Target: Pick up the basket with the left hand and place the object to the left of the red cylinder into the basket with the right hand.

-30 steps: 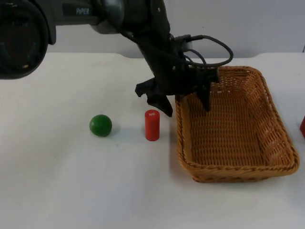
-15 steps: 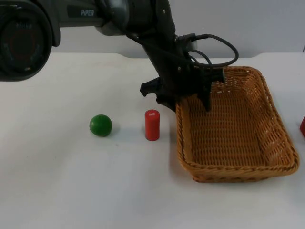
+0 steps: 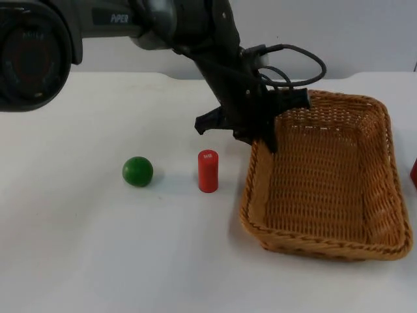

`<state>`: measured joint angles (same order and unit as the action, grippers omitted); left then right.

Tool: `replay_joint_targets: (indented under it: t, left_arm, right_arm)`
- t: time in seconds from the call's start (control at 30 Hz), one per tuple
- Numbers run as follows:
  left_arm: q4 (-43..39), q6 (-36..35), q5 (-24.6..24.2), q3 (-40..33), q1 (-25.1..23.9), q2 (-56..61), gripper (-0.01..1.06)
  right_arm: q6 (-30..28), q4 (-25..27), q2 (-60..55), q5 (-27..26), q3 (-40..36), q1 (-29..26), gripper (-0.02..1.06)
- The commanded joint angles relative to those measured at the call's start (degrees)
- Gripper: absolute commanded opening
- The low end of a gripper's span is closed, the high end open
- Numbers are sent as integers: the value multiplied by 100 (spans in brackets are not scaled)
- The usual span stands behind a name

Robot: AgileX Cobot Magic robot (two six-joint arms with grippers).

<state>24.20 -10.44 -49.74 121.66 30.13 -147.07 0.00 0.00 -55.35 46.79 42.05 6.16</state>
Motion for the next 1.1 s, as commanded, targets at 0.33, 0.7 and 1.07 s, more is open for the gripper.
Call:
replay_joint_targets:
  t: [0.33, 0.7, 1.07]
  left_arm:
    - [504, -464, -907, 937, -74, 614, 0]
    - [-364, -180, -2023, 1389, -568, 1181, 0]
    - [-94, 467, -2023, -568, -1268, 2378, 0]
  right_arm:
    - [-80, 0, -10, 1, 12, -35, 105]
    - [-80, 0, -10, 12, 12, -35, 105]
    - [-80, 0, -10, -12, 12, -35, 105]
